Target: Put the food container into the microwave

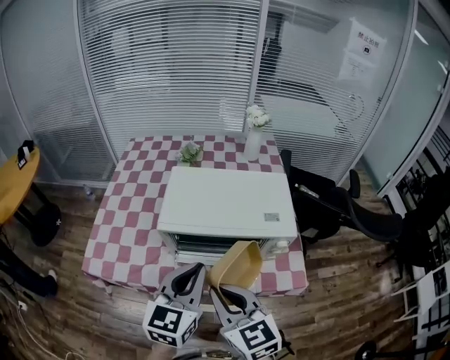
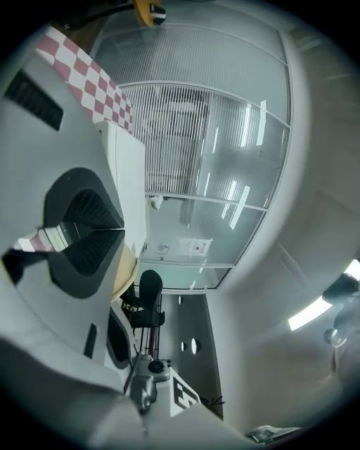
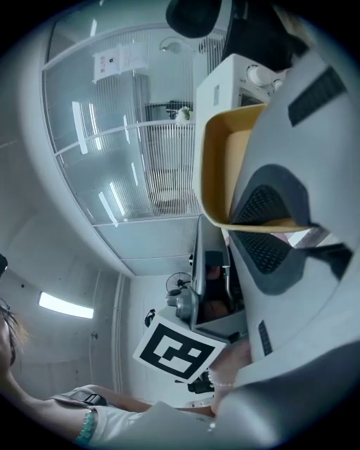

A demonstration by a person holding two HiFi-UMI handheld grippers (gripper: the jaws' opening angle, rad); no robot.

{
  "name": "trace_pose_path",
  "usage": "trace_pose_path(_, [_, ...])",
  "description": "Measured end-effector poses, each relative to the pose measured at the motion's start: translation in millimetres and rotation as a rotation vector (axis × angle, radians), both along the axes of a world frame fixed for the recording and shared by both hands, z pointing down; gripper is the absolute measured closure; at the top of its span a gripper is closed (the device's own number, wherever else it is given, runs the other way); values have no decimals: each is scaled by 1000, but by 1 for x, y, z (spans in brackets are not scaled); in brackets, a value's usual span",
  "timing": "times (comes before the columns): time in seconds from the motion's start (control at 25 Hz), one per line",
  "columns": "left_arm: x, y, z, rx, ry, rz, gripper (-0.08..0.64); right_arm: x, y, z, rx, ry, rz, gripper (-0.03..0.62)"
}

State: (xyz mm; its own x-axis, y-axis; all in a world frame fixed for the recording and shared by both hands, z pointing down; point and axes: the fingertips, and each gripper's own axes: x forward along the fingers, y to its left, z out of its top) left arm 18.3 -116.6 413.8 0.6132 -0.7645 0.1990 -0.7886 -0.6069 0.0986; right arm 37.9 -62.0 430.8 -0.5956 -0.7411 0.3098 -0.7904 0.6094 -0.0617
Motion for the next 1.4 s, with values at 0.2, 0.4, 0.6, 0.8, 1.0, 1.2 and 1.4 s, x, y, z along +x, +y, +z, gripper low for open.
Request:
trace_pose_path(0.2, [-1,-3,7,-22,-12,-61,546,6,-5,15,-44,-20,-59,592])
trace_pose_path(0.4, [-8,-3,9,-35,-21,-140,546,4,-10,44,-100,-60,-146,591])
trace_pose_path(0.6, [-16,-2,14,-50,-30,-213,546,-4,-12,63,-155,-46,-240,591])
trace_pose_path(0.8, [-11,2,17,-59,-27,-265,546,-2,-17,81,-190,4,-328,591])
trace_pose_path(1.0, [-6,6,20,-70,-22,-307,546,6,-32,101,-216,77,-383,591])
trace_pose_path(1.2, [-5,7,23,-80,-16,-330,546,8,-46,115,-217,144,-392,591])
trace_pose_path(1.4, [-5,-10,22,-76,-22,-303,546,7,-61,127,-221,193,-387,591])
